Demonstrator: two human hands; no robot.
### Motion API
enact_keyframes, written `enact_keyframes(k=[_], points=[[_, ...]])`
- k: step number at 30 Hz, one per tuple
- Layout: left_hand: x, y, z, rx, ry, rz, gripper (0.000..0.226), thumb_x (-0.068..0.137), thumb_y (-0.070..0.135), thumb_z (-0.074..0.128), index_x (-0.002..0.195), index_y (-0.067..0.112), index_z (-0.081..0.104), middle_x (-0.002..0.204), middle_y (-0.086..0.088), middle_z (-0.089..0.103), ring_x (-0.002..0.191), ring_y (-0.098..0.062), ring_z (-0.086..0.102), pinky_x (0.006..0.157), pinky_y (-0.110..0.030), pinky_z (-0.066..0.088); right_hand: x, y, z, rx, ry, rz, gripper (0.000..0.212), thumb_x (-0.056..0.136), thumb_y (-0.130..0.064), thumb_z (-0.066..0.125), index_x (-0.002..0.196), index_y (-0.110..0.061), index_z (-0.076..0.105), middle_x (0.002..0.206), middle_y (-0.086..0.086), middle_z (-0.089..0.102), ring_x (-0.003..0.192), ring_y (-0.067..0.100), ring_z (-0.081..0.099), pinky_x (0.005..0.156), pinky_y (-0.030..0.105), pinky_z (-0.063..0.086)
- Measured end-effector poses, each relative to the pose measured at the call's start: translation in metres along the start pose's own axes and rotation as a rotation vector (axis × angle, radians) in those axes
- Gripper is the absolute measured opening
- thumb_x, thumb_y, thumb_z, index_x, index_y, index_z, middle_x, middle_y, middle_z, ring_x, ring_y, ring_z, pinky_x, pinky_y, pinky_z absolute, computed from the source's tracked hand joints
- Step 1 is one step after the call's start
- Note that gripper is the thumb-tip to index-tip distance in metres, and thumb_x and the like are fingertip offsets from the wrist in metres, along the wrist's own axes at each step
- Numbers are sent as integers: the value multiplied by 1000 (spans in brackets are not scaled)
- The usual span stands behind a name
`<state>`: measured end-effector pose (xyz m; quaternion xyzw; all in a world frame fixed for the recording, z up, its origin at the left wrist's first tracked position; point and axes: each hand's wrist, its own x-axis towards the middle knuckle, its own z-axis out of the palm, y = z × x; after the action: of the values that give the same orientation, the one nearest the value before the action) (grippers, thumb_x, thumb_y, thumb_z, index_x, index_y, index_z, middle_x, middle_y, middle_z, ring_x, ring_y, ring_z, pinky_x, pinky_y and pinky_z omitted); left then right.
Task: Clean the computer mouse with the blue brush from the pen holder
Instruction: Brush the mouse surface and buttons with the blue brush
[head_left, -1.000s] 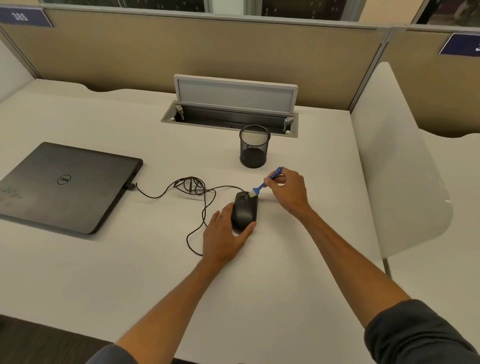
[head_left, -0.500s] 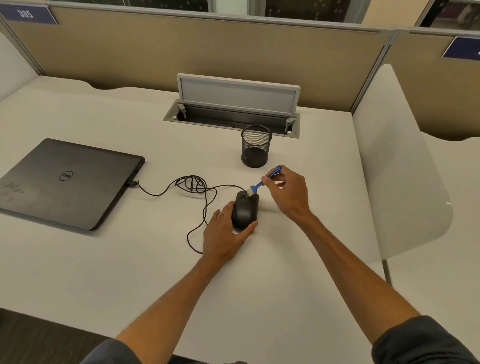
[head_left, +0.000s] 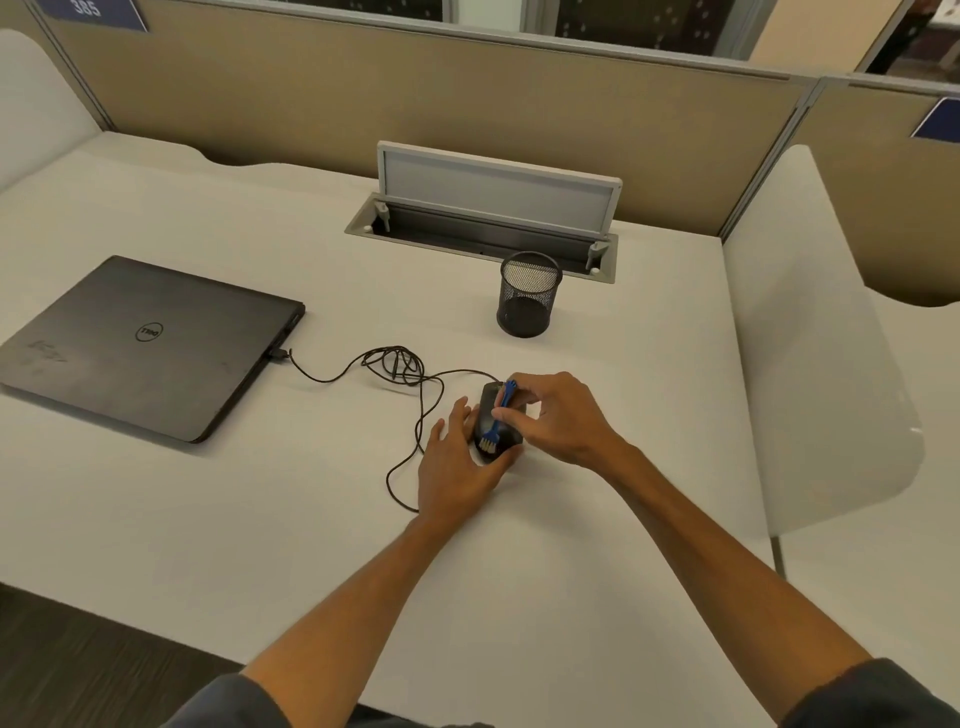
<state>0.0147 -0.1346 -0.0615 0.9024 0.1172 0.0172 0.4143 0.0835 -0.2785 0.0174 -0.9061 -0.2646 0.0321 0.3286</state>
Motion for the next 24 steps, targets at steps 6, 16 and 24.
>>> enact_keyframes(k=[6, 16, 24], points=[[0, 0, -1, -42, -8, -22, 102, 64, 78, 59, 145, 28, 24, 149, 6, 32, 136, -21, 29, 104, -49, 37, 14, -8, 5, -71, 151, 62, 32, 87, -41, 62, 105, -15, 68, 96, 6, 74, 84, 24, 65, 76, 34, 54], [-1, 1, -2, -122, 11, -39, 107, 58, 79, 62, 144, 33, 19, 141, 8, 44, 131, -13, 35, 102, -39, 37, 11, -10, 5, -137, 154, 105, 35, 86, -40, 63, 106, -12, 67, 98, 8, 74, 83, 25, 65, 76, 37, 55], [-1, 1, -2, -99, 7, -14, 103, 62, 75, 64, 145, 32, 19, 146, 6, 40, 133, -17, 34, 103, -42, 38, 11, -7, 6, -49, 45, 132, 33, 83, -42, 66, 102, -15, 69, 95, 5, 74, 84, 22, 66, 79, 37, 55]])
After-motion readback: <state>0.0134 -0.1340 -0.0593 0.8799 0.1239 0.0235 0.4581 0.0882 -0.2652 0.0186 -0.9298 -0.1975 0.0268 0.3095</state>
